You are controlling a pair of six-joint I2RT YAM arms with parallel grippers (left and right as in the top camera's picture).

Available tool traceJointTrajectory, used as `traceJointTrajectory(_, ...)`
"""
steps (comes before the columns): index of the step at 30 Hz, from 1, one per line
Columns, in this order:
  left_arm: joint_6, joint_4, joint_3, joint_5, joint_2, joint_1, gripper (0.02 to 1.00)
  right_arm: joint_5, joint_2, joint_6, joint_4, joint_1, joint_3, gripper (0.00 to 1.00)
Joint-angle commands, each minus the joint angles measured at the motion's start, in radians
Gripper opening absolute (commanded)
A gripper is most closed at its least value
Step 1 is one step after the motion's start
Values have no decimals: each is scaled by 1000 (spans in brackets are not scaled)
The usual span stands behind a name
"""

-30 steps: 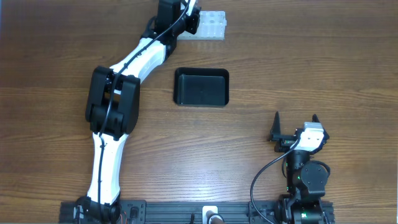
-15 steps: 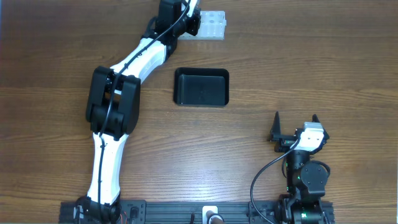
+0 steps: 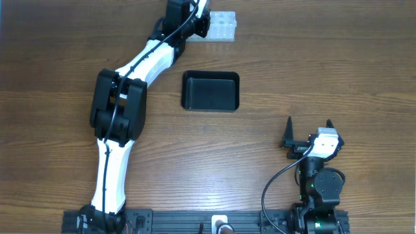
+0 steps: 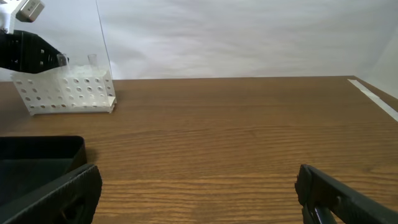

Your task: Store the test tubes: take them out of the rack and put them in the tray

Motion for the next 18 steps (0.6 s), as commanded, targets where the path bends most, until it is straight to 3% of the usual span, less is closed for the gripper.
traceJointTrajectory(1,-11,14,4,29,-40,-9,115,13,-8,-2,-3,3,-6,993)
traceJointTrajectory(12,-10,10,4,27,-274,7,126,12,-8,-2,-3,3,-6,993)
traceJointTrajectory(18,-23,-154,4,25,-443,4,123,12,-8,-2,-3,3,-6,991)
